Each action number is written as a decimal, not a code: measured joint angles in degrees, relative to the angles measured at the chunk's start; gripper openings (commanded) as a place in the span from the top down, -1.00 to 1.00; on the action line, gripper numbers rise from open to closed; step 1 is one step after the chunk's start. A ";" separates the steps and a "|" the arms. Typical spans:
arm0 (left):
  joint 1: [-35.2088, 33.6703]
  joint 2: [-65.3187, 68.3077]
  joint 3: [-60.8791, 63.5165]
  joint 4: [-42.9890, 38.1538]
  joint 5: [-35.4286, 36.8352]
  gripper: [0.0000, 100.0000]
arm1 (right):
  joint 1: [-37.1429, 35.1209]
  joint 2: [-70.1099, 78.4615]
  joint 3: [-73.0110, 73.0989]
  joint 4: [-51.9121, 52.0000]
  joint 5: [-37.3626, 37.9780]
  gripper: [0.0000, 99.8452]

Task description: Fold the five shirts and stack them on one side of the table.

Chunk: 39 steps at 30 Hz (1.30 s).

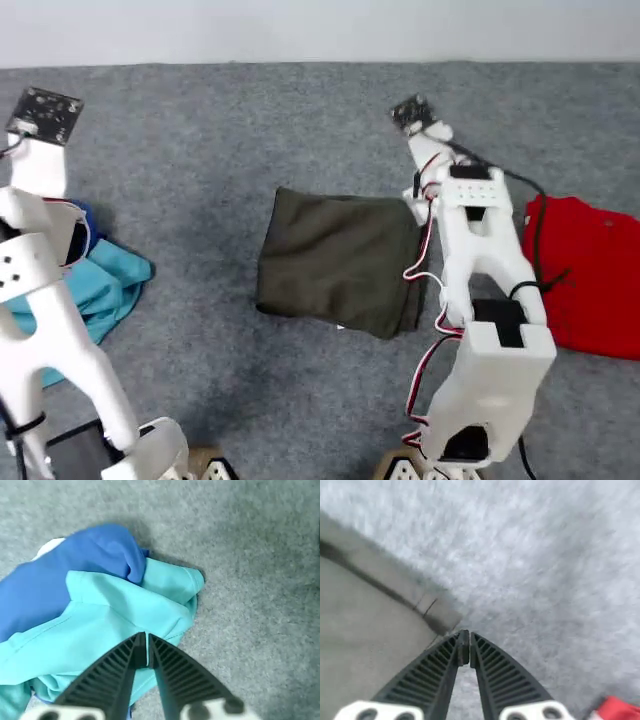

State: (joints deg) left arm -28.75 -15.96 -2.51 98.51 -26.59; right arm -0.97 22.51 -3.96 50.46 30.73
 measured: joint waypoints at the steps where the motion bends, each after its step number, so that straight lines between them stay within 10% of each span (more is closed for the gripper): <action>1: 0.00 0.00 0.62 -0.53 0.00 0.97 | -0.18 0.00 -2.11 2.81 -0.18 0.97; 16: 0.00 0.00 2.46 -3.52 0.00 0.97 | -1.49 1.32 -12.48 23.82 -22.07 0.64; 39: 0.00 0.00 2.46 -3.52 0.00 0.97 | -5.36 12.75 -23.65 27.78 -20.75 0.98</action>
State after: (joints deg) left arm -28.75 -15.96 -0.04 94.99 -26.59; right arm -6.33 35.25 -27.60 78.24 9.98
